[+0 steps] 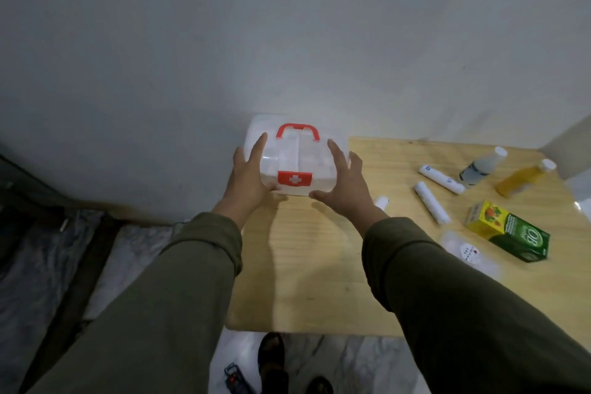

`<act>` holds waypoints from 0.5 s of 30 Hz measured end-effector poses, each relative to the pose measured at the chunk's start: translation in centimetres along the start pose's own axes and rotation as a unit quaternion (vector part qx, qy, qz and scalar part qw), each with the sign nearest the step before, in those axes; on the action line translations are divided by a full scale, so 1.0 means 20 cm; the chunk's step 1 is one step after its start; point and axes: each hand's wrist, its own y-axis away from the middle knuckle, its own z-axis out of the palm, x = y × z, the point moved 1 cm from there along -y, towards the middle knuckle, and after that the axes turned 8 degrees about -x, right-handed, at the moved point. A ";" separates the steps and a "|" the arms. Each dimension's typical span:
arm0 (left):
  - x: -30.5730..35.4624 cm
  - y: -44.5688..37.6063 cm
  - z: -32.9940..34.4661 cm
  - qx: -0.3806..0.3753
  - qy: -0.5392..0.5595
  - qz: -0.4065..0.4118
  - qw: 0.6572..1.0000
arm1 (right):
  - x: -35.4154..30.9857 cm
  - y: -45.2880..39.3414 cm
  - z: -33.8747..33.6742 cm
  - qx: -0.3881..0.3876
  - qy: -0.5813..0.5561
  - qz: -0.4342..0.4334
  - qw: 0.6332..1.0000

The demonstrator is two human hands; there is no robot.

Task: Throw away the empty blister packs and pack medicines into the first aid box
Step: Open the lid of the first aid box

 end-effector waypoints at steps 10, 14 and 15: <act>-0.03 0.07 0.02 0.022 -0.026 0.003 0.999 | 0.03 0.02 0.13 0.091 0.330 -0.122 0.932; -0.03 0.07 0.00 0.016 -0.051 -0.002 0.999 | 0.02 -0.03 0.15 0.085 0.357 -0.135 0.920; -0.03 0.07 0.00 0.014 -0.055 -0.003 0.998 | 0.02 -0.04 0.15 0.088 0.362 -0.137 0.918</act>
